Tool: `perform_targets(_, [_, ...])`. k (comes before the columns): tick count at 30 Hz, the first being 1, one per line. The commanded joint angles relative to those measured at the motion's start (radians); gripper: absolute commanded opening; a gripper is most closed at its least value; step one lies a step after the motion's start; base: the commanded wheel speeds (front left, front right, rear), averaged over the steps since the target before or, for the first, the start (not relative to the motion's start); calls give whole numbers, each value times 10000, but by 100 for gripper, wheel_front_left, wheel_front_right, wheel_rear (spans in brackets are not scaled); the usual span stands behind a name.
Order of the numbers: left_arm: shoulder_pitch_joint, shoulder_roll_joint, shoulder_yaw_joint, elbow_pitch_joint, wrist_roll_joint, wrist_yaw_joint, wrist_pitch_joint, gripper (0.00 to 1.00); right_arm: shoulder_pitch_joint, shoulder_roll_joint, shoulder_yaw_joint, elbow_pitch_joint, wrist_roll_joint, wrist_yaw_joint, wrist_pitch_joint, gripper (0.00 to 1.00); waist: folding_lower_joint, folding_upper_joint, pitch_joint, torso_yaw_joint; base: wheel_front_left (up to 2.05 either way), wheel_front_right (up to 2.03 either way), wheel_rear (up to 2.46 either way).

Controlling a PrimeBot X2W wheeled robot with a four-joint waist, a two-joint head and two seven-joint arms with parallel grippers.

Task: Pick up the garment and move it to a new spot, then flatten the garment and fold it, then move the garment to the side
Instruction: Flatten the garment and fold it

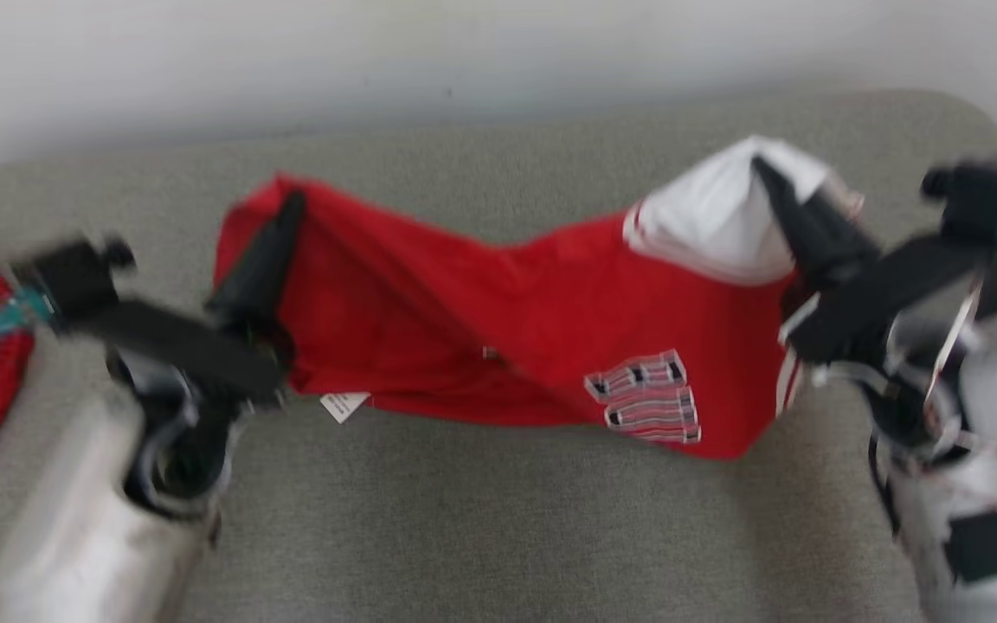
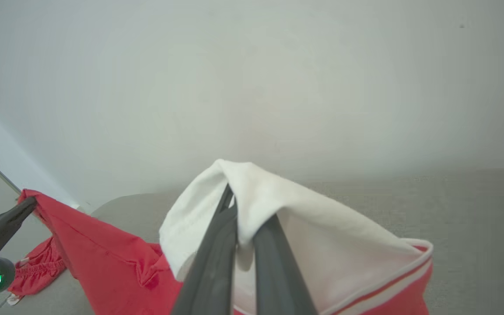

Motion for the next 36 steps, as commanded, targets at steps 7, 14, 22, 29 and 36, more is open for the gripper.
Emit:
perform_targets(7, [-3759, 418, 557, 1006, -429, 25, 847, 0, -4118, 255, 101, 1675, 276, -22, 289, 0, -1, -1, 2741, -670, 0, 0, 0])
perform_targets(14, [-7676, 825, 979, 1333, 875, 11, -722, 0, -8457, 914, -670, 3502, 398, -22, -1519, 0, -1, -1, 4257, -1188, 0, 0, 0])
perform_targets(22, [-10557, 1025, 927, 1765, 2258, 12, -2288, 0, -11321, 770, -1356, 4488, -289, -22, -4372, 0, -1, -1, 4764, -1322, 0, 0, 0])
perform_targets(29, [-10562, 1115, 700, 1410, 2544, 16, -2519, 0, -11629, 469, -961, 4841, -716, -22, -5922, 0, -1, -1, 5091, -1271, 0, 0, 0])
perform_targets(36, [-9051, 1128, 266, 1061, 2509, 13, -2516, 0, -10646, 128, 451, 5534, -458, -22, -5932, 0, -1, -1, 5591, -1290, 0, 0, 0])
